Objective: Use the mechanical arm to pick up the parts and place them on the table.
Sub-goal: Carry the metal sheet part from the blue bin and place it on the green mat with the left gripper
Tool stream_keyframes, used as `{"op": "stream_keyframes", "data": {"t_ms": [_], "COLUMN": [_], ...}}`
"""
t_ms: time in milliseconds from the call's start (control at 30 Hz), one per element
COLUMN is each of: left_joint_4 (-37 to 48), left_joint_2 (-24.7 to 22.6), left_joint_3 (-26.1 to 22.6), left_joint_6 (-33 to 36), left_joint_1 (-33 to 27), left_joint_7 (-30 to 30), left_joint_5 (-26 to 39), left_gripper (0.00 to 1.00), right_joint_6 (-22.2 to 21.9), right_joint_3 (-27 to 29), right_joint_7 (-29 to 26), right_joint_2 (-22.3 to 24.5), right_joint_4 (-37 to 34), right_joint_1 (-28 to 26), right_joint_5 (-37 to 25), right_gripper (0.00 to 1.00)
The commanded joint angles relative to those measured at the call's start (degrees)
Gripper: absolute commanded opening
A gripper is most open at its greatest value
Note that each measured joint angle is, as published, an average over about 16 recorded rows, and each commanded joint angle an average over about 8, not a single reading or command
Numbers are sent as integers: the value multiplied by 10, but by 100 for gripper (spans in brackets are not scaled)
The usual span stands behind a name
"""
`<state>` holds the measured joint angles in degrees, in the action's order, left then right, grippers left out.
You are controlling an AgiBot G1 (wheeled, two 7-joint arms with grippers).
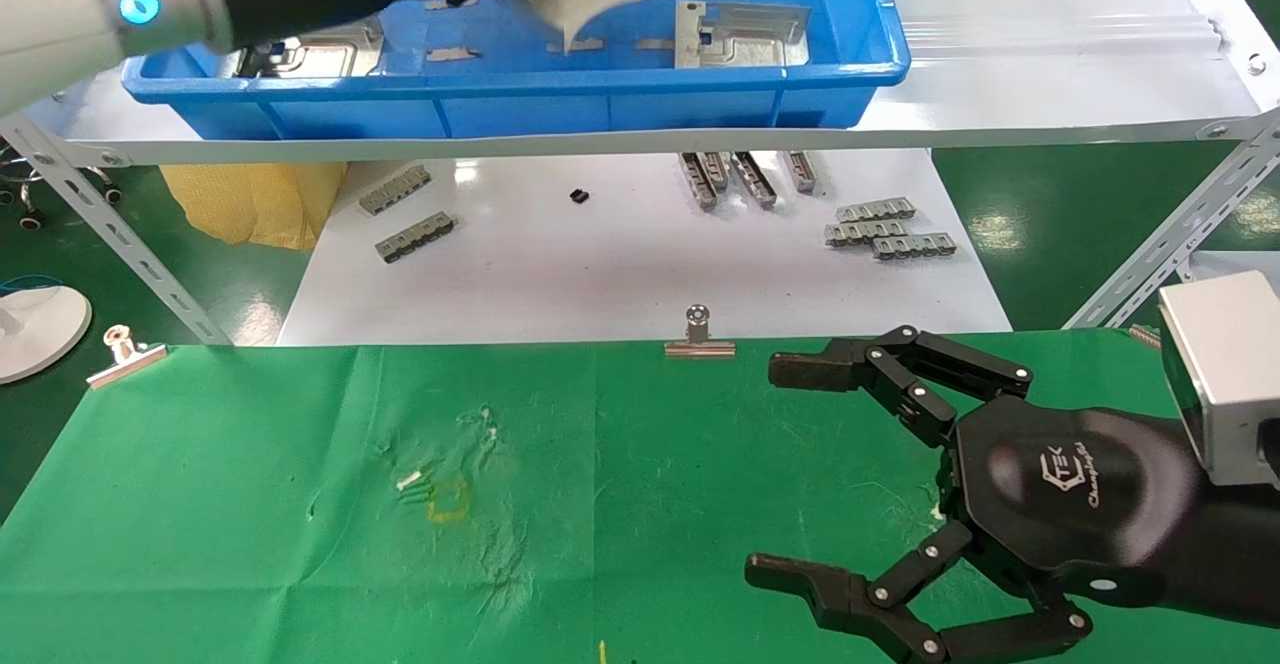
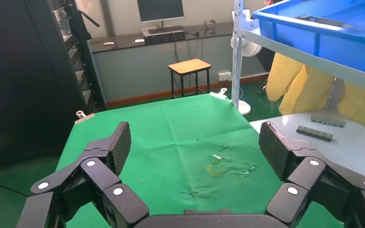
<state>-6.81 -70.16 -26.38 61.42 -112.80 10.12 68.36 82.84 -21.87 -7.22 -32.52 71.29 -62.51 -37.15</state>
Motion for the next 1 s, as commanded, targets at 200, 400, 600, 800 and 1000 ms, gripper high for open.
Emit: {"op": "stream_keyframes", "data": {"t_ms": [200, 400, 600, 800, 1000], "left_joint_4": [-9, 4, 29, 32, 28], "left_joint_2": [38, 62, 78, 103, 111], "left_joint_3": [9, 34, 57, 33, -3], "left_joint_6": [136, 168, 129, 165, 227], "left_joint_1": [16, 4, -23, -41, -47], "left_joint_7": [60, 90, 99, 101, 117], "left_joint_5": [-18, -55, -85, -50, 1], "left_gripper": [0, 0, 0, 0, 0], "right_joint_6": [0, 0, 0, 0, 0], "right_joint_3": [0, 0, 0, 0, 0], "right_joint_7": [0, 0, 0, 0, 0], "right_joint_2": [0, 0, 0, 0, 0], "right_joint_4": [0, 0, 0, 0, 0], "right_joint_1": [0, 0, 0, 0, 0], "right_joint_5": [0, 0, 0, 0, 0], "right_gripper": [100, 100, 100, 100, 100]}}
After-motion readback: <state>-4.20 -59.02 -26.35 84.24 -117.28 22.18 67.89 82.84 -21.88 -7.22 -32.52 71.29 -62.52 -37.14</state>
